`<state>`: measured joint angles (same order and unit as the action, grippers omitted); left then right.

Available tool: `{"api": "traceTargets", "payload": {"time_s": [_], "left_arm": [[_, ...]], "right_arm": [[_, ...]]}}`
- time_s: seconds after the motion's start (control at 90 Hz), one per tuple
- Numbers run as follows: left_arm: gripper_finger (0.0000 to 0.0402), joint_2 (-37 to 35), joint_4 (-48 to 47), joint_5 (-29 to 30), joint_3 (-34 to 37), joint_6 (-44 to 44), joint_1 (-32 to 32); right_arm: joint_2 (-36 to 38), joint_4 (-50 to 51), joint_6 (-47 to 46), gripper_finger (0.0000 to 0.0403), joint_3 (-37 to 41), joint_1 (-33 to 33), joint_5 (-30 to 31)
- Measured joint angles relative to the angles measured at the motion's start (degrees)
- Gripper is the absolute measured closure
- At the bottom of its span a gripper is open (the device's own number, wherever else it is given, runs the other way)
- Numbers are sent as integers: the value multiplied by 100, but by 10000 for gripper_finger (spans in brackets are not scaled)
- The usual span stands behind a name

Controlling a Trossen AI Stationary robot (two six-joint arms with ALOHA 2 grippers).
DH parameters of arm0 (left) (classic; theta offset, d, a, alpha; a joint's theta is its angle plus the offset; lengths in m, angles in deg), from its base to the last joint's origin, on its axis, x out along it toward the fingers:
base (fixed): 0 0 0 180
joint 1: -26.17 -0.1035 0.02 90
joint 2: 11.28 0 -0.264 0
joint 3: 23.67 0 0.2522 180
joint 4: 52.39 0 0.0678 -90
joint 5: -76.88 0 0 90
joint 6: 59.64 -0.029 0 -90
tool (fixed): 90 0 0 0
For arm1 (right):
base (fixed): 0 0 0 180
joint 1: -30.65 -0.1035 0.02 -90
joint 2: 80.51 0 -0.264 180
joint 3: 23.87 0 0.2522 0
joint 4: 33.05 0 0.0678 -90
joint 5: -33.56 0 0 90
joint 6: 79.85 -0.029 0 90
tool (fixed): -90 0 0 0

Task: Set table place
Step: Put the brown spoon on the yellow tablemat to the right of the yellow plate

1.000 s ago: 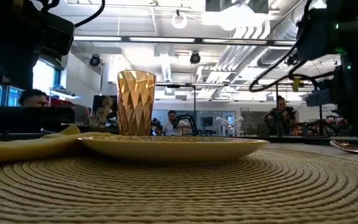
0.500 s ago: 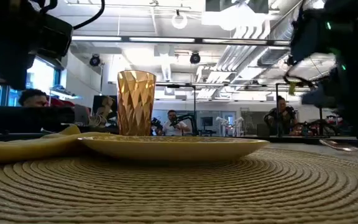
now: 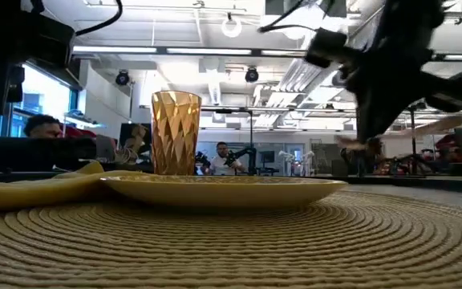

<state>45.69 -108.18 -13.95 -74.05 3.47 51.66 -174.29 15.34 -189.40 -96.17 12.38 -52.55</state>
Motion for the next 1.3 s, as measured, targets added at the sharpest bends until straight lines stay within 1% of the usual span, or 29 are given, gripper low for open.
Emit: {"api": "traceTargets", "payload": {"time_s": [0.167, 0.322, 0.522, 0.656, 0.811, 1.011, 1.167, 1.3], "left_arm": [[401, -308, -334, 97, 0, -289, -2], [401, -513, -554, 113, 0, -494, -2], [402, -669, -799, 109, 2, -639, 3], [402, -712, -820, 125, 2, -673, 3], [402, -714, -812, 182, 2, -643, 3], [402, -717, -807, 210, 2, -587, 3], [402, -717, -781, 262, 2, -379, 3], [402, -717, -784, 262, 2, -327, 3]], "right_arm": [[-1024, 84, -62, 403, -782, -10, -239], [-1479, 154, -254, 403, -1118, -20, -430], [-1542, 402, -506, 403, -1302, -45, -353], [-1538, 904, -438, 403, -1528, -45, -343], [-1530, 1024, -361, 403, -1546, -46, -393], [-1552, 729, -479, 403, -1287, -35, -390], [-1560, 194, -536, 403, -1100, -10, -350], [-1560, 96, -575, 403, -1090, -10, -281]]}}
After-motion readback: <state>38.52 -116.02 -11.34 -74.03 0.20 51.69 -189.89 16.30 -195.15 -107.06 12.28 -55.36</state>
